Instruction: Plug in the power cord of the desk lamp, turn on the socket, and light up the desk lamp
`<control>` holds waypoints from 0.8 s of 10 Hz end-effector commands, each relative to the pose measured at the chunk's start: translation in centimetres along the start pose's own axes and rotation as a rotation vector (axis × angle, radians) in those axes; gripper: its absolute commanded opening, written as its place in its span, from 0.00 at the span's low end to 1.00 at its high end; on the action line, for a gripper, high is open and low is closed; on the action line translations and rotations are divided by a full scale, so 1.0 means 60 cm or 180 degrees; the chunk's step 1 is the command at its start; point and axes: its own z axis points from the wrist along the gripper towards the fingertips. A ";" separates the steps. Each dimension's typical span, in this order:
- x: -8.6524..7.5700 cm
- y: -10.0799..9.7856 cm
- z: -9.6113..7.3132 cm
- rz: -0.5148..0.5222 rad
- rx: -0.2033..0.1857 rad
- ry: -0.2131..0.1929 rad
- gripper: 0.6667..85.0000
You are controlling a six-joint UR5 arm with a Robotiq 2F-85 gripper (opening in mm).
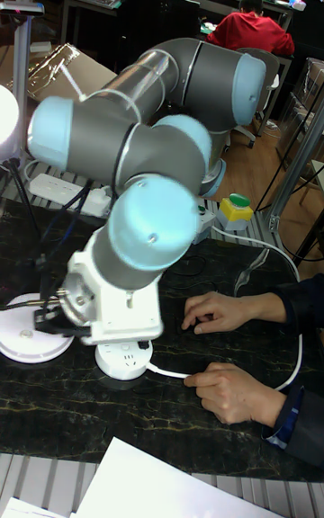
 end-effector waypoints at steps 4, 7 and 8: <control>-0.048 0.065 -0.141 0.0768 -0.0280 -0.1556 0.01; 0.007 0.083 -0.161 0.0865 -0.0345 -0.1815 0.01; 0.014 0.089 -0.158 0.0902 -0.0382 -0.1763 0.01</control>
